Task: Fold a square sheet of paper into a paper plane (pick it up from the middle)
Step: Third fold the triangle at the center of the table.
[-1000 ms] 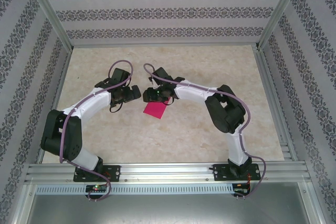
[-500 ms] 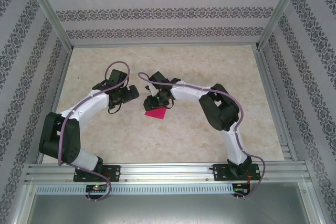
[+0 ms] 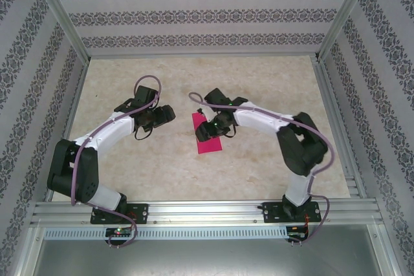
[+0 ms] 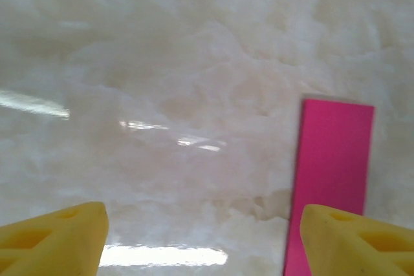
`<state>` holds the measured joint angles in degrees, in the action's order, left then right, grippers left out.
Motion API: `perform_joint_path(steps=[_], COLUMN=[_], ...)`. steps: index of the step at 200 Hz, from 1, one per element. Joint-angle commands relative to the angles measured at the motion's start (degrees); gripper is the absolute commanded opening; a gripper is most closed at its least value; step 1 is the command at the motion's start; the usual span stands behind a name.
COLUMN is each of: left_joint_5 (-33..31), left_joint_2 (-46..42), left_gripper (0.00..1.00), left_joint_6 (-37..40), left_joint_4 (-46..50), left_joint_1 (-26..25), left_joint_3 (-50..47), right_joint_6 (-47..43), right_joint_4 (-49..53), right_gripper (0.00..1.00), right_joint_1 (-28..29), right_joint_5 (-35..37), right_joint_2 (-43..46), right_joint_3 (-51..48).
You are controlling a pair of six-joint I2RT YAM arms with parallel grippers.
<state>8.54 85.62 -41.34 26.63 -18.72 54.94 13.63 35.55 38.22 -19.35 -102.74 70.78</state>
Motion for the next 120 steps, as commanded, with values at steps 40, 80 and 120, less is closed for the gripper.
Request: perform_joint_path(steps=[40,80,120], left_joint_5=[13.84,14.69,9.22], left_joint_2=[9.6,17.85,22.0], left_gripper=[0.45,0.29,0.22], left_joint_6=[0.28,-0.85,-0.95], left_joint_4=[-11.06,-11.79,-7.02], left_joint_1=[-10.68,-14.82,-15.78], left_joint_3=[6.74,11.68,14.35], right_joint_6=[25.22,30.22,30.08], right_joint_4=[-15.41,-22.49,-22.64], right_gripper=[0.67,0.69,0.68], right_joint_1=[-8.56,-11.67,-11.52], right_joint_5=[0.43,-4.96,-6.04], right_joint_2=[13.02,13.54,11.71], right_joint_3=[-16.99,-22.36,-22.45])
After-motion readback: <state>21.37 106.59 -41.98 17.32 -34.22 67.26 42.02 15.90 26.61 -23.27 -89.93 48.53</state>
